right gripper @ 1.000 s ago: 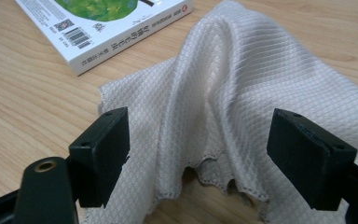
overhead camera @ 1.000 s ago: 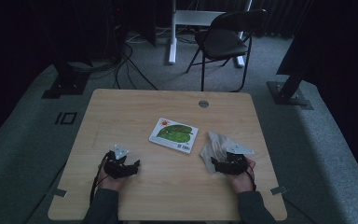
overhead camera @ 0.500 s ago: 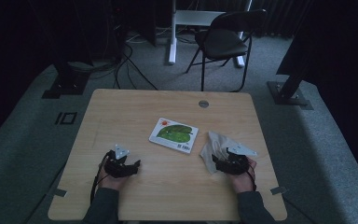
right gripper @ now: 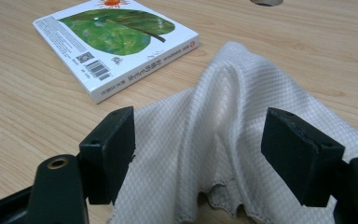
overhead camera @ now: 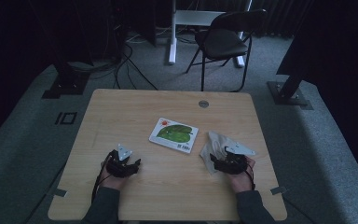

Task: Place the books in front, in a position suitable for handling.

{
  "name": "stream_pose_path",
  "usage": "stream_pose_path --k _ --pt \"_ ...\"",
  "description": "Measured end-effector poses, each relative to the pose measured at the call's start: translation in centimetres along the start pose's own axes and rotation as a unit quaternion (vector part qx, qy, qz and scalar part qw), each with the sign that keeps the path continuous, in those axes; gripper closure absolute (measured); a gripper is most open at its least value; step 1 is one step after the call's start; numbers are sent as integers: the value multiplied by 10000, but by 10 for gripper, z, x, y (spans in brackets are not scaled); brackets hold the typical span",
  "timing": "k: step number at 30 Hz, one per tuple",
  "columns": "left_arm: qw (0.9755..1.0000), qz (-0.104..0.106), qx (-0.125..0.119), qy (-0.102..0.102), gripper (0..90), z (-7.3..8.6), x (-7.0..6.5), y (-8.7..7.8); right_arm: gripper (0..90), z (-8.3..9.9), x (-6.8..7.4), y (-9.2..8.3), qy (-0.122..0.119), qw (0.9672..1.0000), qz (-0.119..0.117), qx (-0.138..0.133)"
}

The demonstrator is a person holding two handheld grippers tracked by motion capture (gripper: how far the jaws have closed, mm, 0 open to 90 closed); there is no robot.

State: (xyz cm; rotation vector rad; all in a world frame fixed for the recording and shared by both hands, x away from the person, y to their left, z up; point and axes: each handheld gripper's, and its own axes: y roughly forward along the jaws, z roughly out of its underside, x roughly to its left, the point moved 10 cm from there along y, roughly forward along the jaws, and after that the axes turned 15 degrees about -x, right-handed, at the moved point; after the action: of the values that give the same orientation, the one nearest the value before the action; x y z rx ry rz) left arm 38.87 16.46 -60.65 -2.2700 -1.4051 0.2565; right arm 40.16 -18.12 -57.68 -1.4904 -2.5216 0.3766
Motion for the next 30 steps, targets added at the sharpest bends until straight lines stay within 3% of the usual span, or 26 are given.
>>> stream_pose_path --k 6,13,22,30 --pt "9998 110 -108 124 376 -9 -5 -3 257 -4 9 2 -112 9999 -81 -23" --pt "9992 306 -275 -1 364 -23 -10 -4 266 -11 15 4 -196 9997 -171 -41" --pt "9990 348 -285 76 361 -33 -10 5 266 -21 25 8 -374 9988 -293 -72" --pt "9979 475 -434 7 356 -45 -15 13 265 -26 37 15 -496 9979 -409 -52"
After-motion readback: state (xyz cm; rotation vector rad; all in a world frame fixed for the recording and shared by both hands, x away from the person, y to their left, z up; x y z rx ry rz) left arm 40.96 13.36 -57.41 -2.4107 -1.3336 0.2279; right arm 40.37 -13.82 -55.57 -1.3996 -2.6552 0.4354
